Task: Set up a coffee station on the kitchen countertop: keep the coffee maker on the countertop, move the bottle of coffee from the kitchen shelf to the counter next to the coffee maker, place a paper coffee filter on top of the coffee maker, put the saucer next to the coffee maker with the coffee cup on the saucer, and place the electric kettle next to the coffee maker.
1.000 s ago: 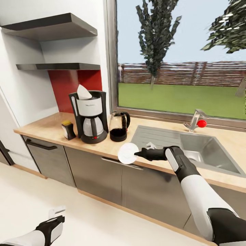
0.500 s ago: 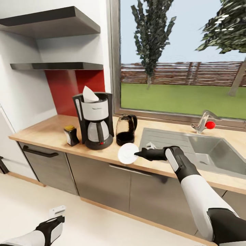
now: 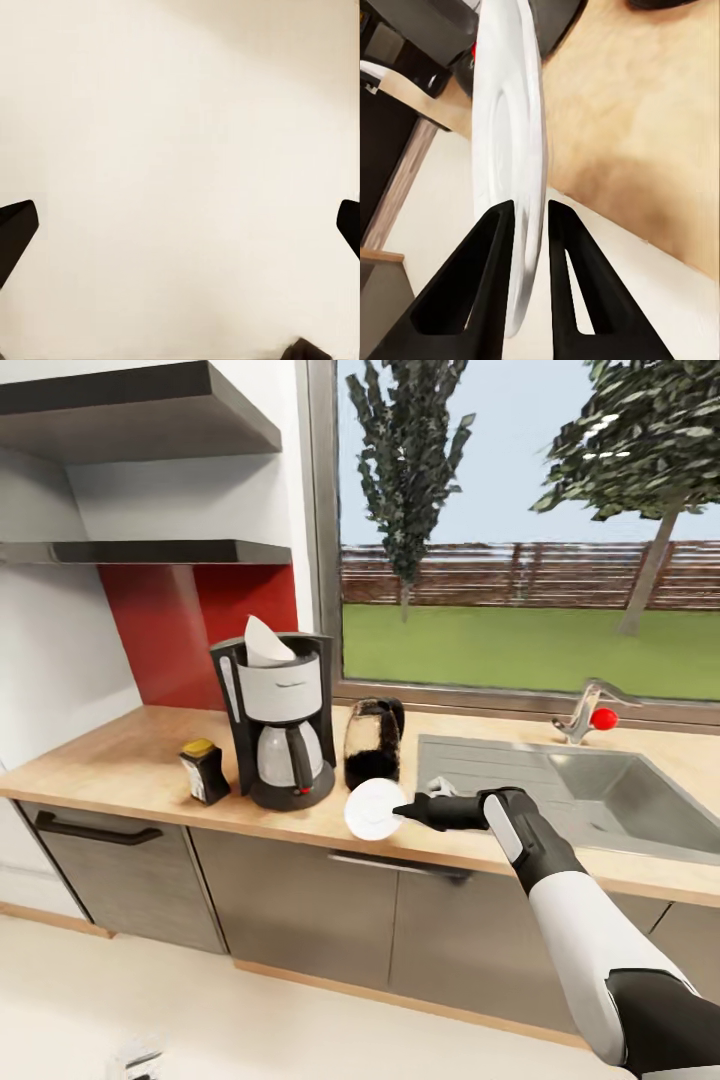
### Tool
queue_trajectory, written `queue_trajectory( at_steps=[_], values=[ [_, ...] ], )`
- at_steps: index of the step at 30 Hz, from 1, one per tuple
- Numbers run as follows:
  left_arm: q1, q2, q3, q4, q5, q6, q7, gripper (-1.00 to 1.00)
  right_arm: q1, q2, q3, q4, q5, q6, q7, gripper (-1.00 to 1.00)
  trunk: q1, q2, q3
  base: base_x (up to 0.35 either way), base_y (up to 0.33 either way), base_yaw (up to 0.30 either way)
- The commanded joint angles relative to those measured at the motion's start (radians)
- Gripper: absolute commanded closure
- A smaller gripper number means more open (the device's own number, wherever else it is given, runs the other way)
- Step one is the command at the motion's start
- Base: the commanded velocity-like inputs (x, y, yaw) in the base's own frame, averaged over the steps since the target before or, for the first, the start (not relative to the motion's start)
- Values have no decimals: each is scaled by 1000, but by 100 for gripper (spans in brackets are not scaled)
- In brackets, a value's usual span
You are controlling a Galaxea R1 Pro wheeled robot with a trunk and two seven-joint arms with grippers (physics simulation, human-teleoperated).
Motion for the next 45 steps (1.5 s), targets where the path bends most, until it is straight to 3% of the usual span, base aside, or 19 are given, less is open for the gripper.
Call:
queue_trajectory(
  at_steps=[1,9,12,18,26,30,36,39,41,45],
  values=[
    [12,4,-11,-1,9,0,2,-100,-1,0,-1,0,0,5,5,100,0,-1,-1,0,324,-4],
    [25,18,-16,-2,0,19,1,-100,-1,2,-1,5,0,4,5,100,0,-1,-1,0,151,-1],
    [26,18,-16,-2,0,19,1,-100,-1,2,-1,62,-3,3,5,100,0,-1,-1,0,1,0],
    [28,18,-16,-1,0,20,2,-100,-1,3,-1,97,-88,1,2,100,0,-1,-1,6,1,0],
    [29,18,-16,-1,0,20,3,-100,-1,2,-1,104,-95,1,2,100,0,-1,-1,192,131,0],
    [29,17,-16,-1,0,20,3,-100,-1,0,-4,161,-106,0,1,100,0,-1,-1,47,34,0],
    [30,15,-16,0,1,20,3,-100,-1,-4,-37,215,-121,0,-1,100,0,-1,-1,3,2,0],
    [31,14,-16,-1,1,20,3,-100,-1,-5,-103,225,-121,0,-1,100,0,-1,-1,0,0,0],
    [32,13,-16,-1,1,20,3,-100,-1,-5,-125,235,-121,0,-1,100,0,-1,-1,50,0,0],
    [32,13,-16,-1,1,20,3,-100,-1,-5,-132,239,-121,0,-1,100,0,-1,-1,202,0,0]
  ],
)
